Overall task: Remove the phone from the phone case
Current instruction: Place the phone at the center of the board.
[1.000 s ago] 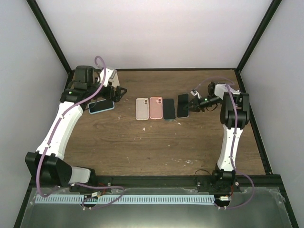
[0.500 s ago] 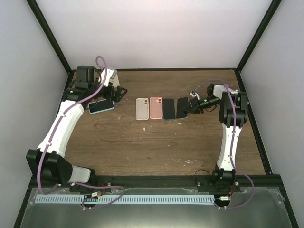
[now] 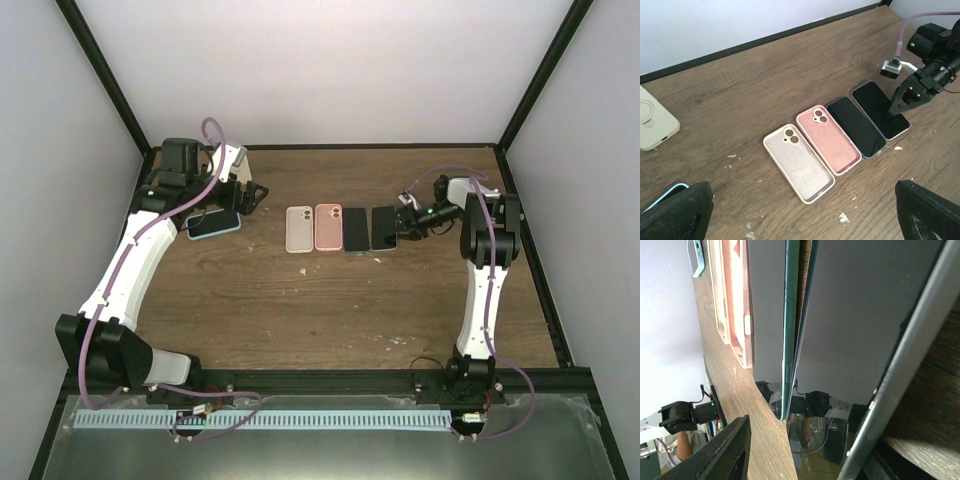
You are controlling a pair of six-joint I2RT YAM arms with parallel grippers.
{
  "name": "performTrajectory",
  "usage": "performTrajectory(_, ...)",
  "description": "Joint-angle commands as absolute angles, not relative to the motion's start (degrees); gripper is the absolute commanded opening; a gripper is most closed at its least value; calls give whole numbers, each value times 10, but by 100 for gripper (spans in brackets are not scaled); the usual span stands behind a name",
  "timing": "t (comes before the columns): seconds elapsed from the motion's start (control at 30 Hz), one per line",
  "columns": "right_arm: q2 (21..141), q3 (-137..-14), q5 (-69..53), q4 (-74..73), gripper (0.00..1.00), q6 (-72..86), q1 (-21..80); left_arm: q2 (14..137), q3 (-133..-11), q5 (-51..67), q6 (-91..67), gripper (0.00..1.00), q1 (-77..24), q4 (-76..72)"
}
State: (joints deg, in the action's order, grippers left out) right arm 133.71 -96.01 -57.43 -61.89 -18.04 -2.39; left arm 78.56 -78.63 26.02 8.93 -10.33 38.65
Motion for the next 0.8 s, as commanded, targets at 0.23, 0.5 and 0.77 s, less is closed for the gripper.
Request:
performTrajectory(0.23, 1304, -980, -556, -604, 59, -178, -6, 788, -789, 257, 93, 100, -103, 383)
performTrajectory(0.5, 1287, -979, -523, -602, 83, -181, 4, 801, -804, 258, 109, 100, -101, 404)
performTrajectory(0.77, 1258, -975, -477, -597, 100, -181, 4, 841, -842, 297, 201, 100, -44, 477)
